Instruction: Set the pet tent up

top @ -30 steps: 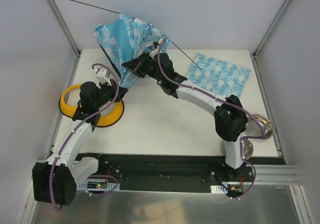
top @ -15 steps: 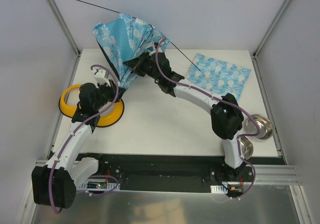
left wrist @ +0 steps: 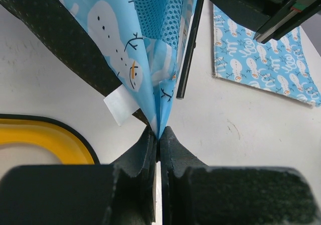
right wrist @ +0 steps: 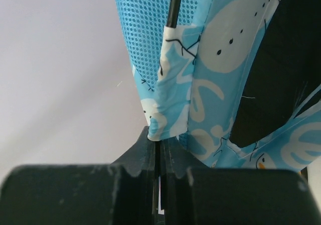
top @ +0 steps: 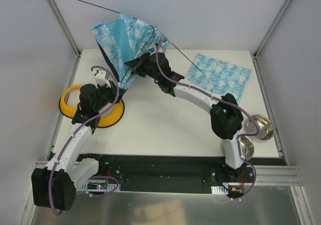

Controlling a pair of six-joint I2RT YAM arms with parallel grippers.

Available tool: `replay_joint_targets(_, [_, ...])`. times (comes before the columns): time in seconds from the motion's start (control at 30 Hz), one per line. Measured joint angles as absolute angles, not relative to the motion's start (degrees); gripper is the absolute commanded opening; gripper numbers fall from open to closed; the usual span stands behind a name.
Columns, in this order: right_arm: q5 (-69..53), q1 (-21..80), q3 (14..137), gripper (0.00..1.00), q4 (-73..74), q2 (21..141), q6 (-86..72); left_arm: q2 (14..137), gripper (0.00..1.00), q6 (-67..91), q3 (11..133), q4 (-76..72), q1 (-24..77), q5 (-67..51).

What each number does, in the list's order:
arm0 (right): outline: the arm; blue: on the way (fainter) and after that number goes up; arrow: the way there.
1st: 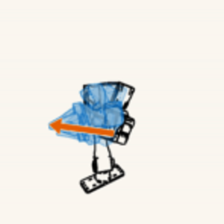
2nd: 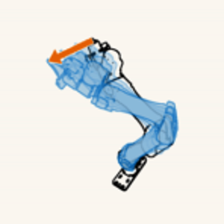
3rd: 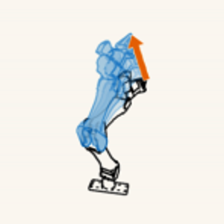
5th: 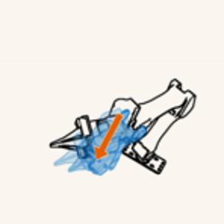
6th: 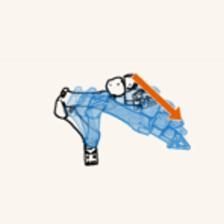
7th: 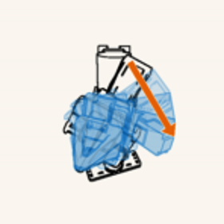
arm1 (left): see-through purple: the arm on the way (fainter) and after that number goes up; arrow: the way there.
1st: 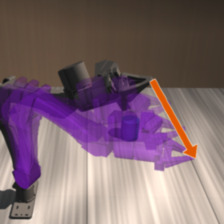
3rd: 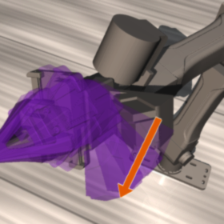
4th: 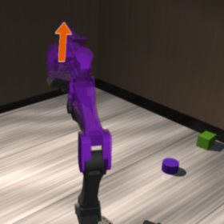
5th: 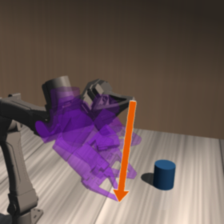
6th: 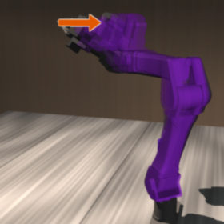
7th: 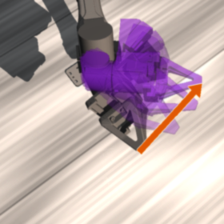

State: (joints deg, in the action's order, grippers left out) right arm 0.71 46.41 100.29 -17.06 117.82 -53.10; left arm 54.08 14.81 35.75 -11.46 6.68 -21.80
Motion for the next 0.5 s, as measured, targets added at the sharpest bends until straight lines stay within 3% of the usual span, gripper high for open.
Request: replay_joint_targets(0.5, [2.24,46.24,101.36,0.00,-15.51,118.72,-54.57,51.72,0.00,13.32,34.74,-11.46,6.70,-20.51])
